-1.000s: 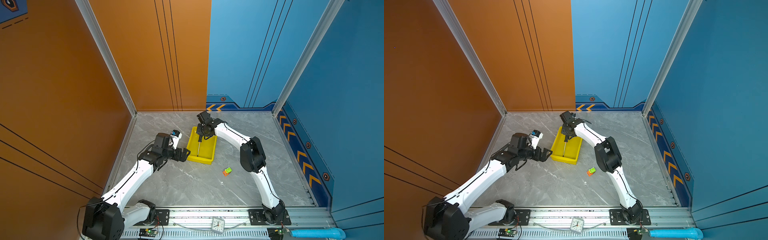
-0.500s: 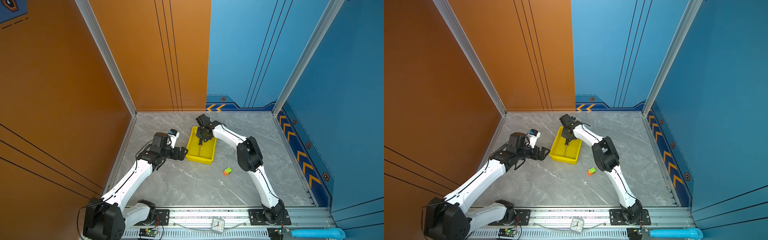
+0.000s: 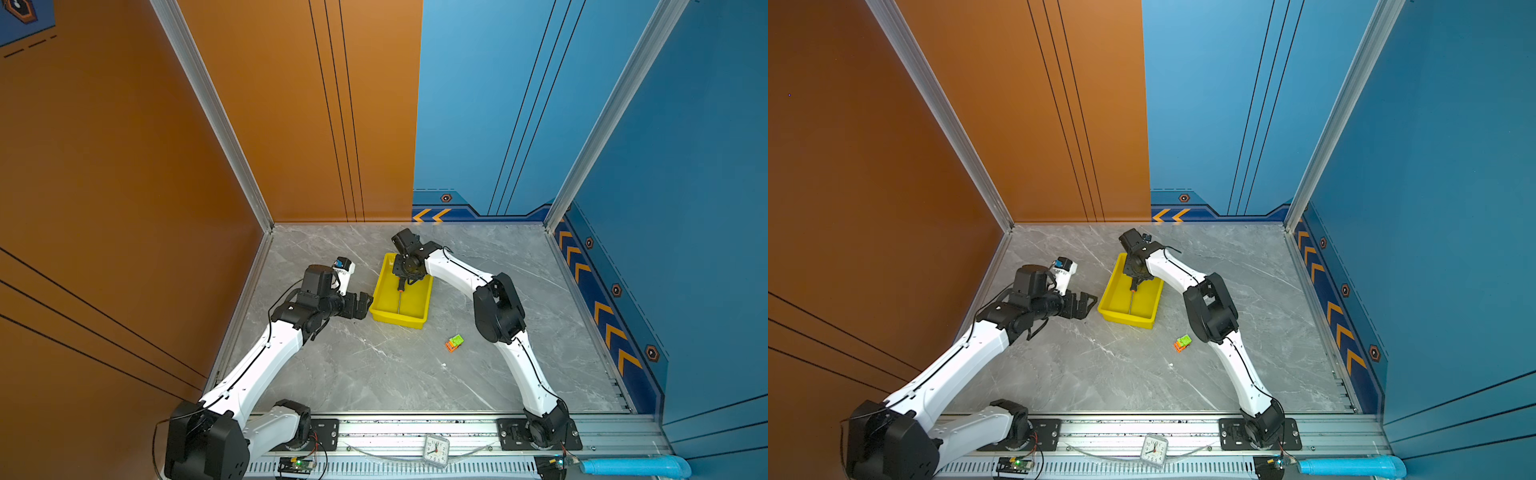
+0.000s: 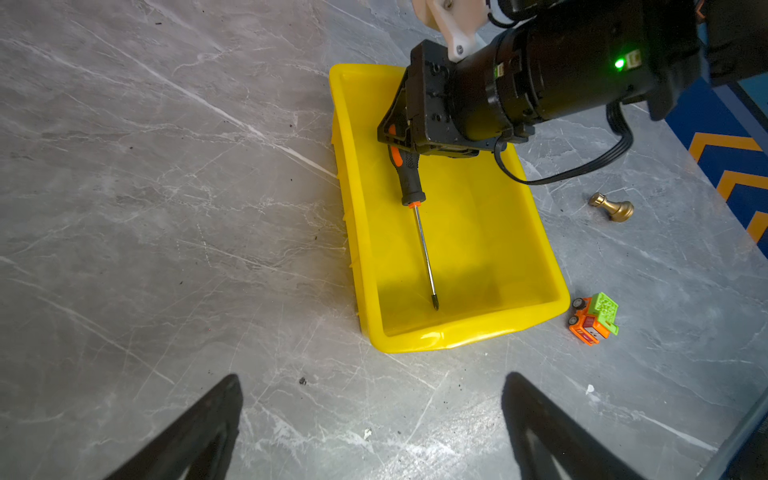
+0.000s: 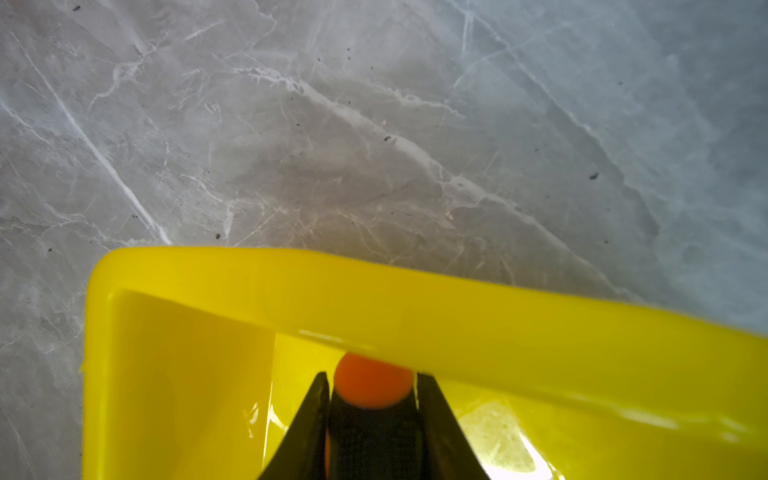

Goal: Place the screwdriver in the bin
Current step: 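Lower the screwdriver into the bin and open the right gripper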

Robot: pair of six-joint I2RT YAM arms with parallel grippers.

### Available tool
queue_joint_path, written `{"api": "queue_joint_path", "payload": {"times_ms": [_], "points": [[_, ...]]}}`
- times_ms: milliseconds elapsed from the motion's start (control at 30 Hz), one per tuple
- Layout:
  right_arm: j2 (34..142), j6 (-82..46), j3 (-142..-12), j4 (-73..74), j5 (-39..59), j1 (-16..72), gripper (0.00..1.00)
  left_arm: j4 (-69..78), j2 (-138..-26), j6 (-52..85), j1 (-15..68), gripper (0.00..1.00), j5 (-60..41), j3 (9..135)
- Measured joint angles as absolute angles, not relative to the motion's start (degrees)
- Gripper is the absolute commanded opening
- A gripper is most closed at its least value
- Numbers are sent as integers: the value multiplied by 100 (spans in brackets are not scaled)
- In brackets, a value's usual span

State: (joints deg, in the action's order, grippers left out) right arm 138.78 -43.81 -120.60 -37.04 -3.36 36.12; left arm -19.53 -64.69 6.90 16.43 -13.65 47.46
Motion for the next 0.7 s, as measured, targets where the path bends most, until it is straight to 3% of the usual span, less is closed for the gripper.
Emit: {"api": "queue_joint_path", "payload": {"times_ms": [567,700], "points": [[13878,-4379,-12020,-3706,-473,3612,37,-1804,-6294,882,1610,98,-1194,4574],[13878,-4390,-12014,-3704,-475,3612,47,-1802,-6292,886,1601,98,-1129,4563]]}}
